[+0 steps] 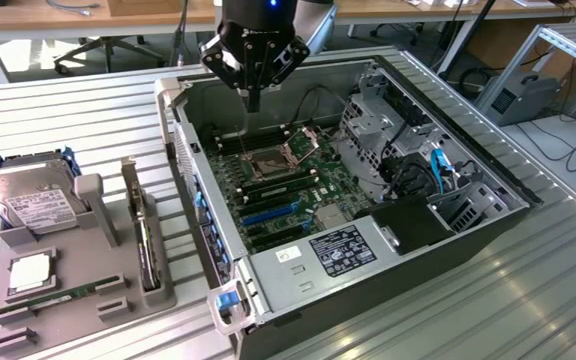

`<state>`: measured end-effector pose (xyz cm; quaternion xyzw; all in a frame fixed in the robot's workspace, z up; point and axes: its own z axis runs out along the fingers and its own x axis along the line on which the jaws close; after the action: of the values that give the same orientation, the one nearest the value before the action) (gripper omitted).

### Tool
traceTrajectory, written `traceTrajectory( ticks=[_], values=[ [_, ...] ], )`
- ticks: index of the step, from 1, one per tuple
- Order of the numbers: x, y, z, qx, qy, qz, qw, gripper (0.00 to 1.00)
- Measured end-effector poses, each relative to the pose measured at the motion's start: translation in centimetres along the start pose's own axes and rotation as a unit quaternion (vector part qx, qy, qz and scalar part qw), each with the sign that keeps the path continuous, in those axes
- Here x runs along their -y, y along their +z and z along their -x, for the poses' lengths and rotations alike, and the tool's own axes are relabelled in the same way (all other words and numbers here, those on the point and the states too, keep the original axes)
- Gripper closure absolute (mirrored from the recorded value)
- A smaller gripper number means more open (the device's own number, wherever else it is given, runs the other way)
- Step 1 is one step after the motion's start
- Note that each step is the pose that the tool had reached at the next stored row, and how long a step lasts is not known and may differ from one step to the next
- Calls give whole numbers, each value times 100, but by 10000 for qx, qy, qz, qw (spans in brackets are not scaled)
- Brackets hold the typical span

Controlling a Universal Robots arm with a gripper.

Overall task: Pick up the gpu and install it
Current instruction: 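Reach for the gpu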

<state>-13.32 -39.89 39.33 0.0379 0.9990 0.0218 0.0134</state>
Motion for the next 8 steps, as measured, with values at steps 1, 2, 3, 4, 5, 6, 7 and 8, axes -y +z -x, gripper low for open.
traceTrajectory(
  ticks=[1,2,3,4,5,6,7,8],
  values=[
    [0,0,-2,0,0,0,10000,89],
    [0,0,-4,0,0,0,10000,89],
    [0,-1,-5,0,0,-1,10000,89],
    [1,-1,-7,0,0,-1,10000,89],
    [1,-1,-10,0,0,0,10000,89],
    [1,-1,-12,0,0,0,10000,89],
    [1,-1,-13,0,0,-1,10000,89],
    [1,-1,-15,0,0,0,10000,89]
  ],
)
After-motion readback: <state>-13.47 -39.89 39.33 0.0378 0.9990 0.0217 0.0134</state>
